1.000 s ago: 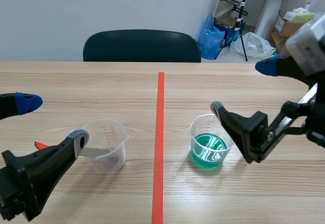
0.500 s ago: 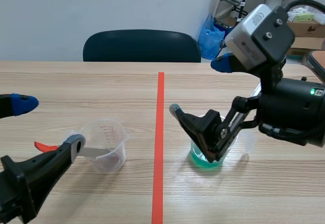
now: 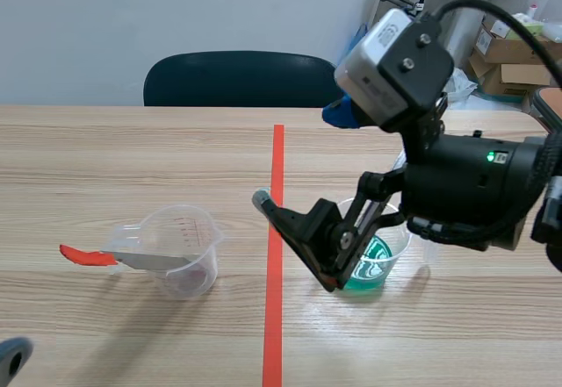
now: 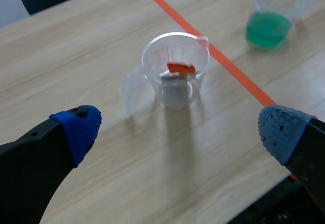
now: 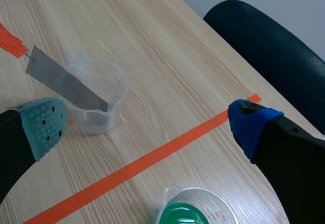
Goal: Do the redox reaction experiment
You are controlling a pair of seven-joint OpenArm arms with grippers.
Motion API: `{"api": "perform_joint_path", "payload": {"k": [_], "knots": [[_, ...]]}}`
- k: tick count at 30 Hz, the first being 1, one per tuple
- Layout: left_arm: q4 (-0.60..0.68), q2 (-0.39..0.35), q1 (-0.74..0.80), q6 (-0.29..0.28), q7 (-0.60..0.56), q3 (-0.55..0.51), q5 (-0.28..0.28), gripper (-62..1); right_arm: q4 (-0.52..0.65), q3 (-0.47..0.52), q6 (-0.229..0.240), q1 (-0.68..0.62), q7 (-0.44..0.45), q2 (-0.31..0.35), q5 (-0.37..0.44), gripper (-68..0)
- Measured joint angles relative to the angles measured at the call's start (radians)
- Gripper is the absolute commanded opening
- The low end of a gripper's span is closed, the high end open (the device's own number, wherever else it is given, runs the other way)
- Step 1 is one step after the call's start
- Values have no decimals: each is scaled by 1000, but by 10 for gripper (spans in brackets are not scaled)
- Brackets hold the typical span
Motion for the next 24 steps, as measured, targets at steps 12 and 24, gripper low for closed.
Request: {"api": "perform_joint_path", "payload": {"k": [12, 24], "knots": [[-55, 167, 110, 43, -90, -63, 156, 14, -93, -251, 53, 146, 49, 0, 3, 4], [-122, 266, 109, 40, -108, -63, 298, 14, -262, -364, 51, 253, 108, -141, -89, 4]]}}
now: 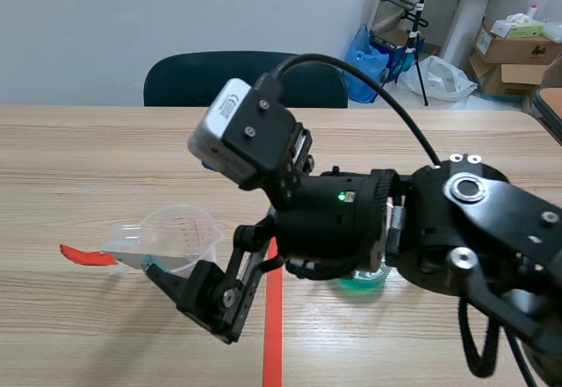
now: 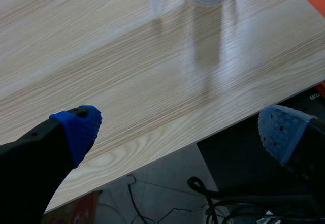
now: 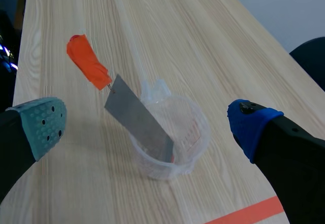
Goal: Do the redox reaction experiment
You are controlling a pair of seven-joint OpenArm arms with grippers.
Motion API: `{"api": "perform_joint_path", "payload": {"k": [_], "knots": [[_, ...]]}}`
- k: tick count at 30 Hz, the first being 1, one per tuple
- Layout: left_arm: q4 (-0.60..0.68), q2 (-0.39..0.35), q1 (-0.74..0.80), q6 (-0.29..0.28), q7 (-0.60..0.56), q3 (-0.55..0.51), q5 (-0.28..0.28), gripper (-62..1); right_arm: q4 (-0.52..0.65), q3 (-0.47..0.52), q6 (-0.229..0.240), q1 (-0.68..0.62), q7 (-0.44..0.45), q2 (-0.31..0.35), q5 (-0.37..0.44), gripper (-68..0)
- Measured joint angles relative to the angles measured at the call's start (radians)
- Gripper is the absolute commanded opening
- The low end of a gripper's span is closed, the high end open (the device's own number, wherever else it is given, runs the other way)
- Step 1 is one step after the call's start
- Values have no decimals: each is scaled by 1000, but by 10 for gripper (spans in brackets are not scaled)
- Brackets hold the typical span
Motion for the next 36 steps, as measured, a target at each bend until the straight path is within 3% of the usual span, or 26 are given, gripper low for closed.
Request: {"api": "perform_joint_path", "payload": {"k": [10, 14, 25, 27, 33, 36], "knots": [[0, 21, 0, -1, -38, 0, 5, 14, -136, -113, -2, 51, 43, -116, -99, 4], [0, 18, 0, -1, -40, 0, 6, 14, -183, -150, -29, 67, 47, -156, -120, 4], [0, 18, 0, 0, -42, 0, -13, 14, -306, -150, -66, 96, 88, -271, -201, 2], [0, 18, 0, -1, -42, 0, -13, 14, -310, -150, -79, 95, 88, -275, -201, -31], [0, 18, 0, 0, -45, 0, -13, 14, -310, -149, -82, 96, 111, -275, -200, -247], [0, 18, 0, 0, -46, 0, -13, 14, -310, -149, -82, 96, 110, -275, -200, -314]]}}
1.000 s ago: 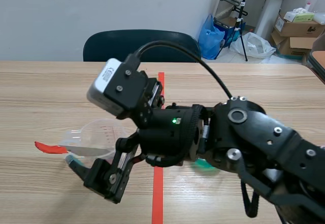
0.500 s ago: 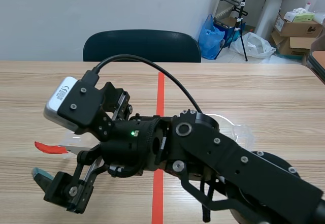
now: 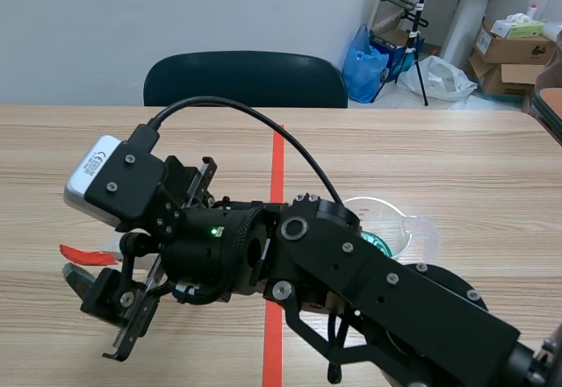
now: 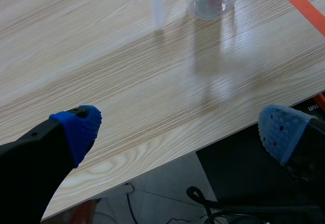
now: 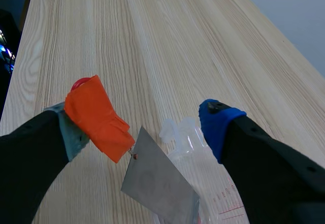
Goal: Do the redox reaction experiment
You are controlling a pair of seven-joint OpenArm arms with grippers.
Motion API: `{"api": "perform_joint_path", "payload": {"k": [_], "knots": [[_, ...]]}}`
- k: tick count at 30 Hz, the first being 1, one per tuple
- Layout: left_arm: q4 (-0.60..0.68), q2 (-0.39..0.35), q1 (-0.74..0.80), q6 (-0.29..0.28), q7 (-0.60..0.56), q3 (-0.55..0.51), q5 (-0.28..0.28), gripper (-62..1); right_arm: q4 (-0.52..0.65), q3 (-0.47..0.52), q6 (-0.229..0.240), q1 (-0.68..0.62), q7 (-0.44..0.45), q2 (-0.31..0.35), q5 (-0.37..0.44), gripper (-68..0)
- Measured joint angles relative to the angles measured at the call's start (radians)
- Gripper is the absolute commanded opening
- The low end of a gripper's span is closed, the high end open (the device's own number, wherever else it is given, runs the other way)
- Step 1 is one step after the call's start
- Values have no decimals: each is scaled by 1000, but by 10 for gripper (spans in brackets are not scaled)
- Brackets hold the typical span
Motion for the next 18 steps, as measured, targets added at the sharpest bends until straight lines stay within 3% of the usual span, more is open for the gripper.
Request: {"api": "perform_joint_path", "payload": {"k": [7, 10, 14, 18], "knots": [[0, 0, 0, 0, 0, 0, 0, 14, 0, 0, -1, 0, 23, 0, -1, -414], [0, 0, 0, 0, -3, 0, 0, 14, 1, 0, -27, 0, 23, 3, -19, -444], [0, 0, 0, 0, -20, 0, 0, 14, 21, 0, -29, 0, 23, 33, -19, -457], [0, 0, 0, 0, -34, 0, 0, 14, 74, 0, -30, 0, 39, 71, -23, -531]]}}
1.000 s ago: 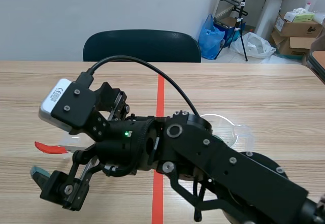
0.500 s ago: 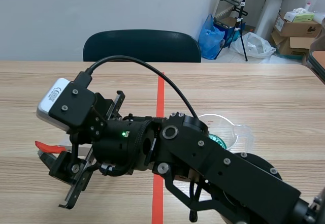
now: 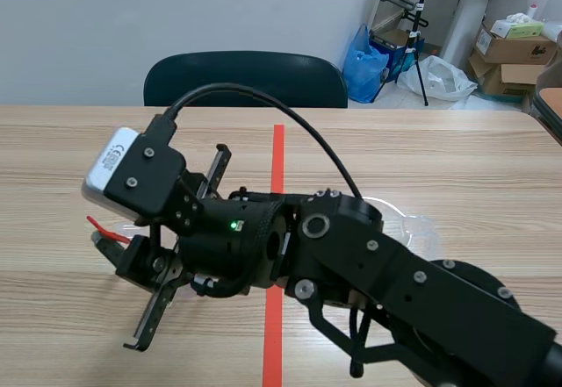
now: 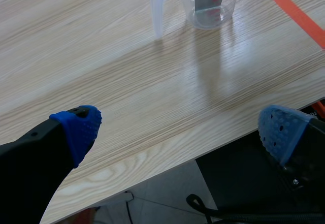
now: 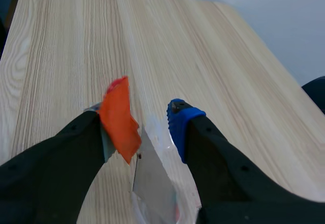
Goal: Do the redox reaction experiment
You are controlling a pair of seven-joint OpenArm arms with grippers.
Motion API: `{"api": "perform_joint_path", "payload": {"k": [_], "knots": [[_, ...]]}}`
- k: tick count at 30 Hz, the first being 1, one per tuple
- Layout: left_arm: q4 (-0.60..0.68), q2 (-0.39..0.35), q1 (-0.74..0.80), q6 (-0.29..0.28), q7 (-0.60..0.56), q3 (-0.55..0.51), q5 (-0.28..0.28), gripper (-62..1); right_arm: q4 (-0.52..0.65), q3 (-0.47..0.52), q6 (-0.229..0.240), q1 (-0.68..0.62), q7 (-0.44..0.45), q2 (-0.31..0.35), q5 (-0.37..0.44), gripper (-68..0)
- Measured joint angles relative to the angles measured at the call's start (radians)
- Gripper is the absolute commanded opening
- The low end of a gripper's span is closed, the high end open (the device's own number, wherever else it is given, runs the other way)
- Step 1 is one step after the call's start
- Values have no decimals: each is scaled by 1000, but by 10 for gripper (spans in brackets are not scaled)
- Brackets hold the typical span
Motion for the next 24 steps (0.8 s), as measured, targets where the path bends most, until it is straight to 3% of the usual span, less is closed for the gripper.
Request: {"api": "perform_joint_path", "payload": {"k": [6, 18, 24], "knots": [[0, 0, 0, 0, 0, 0, 0, 14, 68, 0, 0, 0, 3, 38, 0, -672], [0, 0, 0, 0, 0, 0, 0, 14, 119, 21, 4, 0, -44, 61, 0, -669], [0, 0, 0, 0, 0, 0, 0, 14, 185, 38, 4, 0, -133, 61, 26, -669]]}}
